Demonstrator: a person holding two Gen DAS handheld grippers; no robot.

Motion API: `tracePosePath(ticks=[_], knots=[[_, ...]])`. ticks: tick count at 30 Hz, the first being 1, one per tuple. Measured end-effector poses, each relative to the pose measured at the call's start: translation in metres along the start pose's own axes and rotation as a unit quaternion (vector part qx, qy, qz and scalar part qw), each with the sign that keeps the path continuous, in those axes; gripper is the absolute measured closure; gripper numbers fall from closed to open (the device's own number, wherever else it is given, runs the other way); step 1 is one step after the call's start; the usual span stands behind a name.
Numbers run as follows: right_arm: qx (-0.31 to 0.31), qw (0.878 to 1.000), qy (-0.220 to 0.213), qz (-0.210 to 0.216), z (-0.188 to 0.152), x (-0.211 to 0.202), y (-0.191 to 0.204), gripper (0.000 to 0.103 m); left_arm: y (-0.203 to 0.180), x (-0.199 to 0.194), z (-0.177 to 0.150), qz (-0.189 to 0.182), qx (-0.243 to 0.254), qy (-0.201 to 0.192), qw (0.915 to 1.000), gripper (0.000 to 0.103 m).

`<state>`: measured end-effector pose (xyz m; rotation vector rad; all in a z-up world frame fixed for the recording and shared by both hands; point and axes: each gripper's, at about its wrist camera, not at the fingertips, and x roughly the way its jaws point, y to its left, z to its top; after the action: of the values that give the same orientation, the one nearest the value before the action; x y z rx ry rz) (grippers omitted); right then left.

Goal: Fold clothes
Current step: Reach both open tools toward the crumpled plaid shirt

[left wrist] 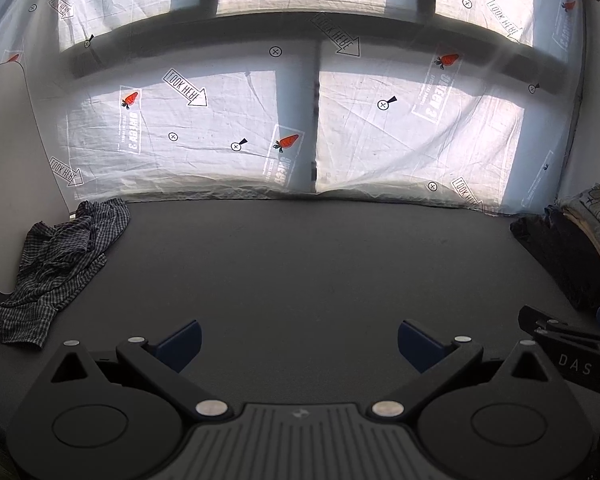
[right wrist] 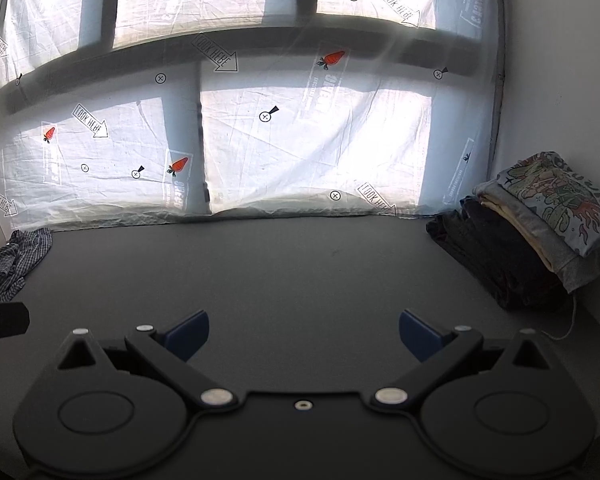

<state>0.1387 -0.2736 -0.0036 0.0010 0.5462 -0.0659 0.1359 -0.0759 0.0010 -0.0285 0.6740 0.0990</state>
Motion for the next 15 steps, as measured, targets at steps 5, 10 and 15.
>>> tracePosePath(ticks=[5,10,15], knots=[[-0.011,1.0,0.005,0.017,0.002,0.024,0.018,0.0,0.021,0.024,-0.001,0.012,-0.042,0.059,0.9973,0.0],[-0.015,0.999,0.022,0.045,0.01,0.05,0.05,0.001,0.061,0.05,0.006,0.032,-0.097,0.097,0.99,0.0],[0.01,0.996,0.056,0.076,0.017,0.083,0.087,0.002,0.116,0.087,0.013,0.026,-0.164,0.131,0.9775,0.0]])
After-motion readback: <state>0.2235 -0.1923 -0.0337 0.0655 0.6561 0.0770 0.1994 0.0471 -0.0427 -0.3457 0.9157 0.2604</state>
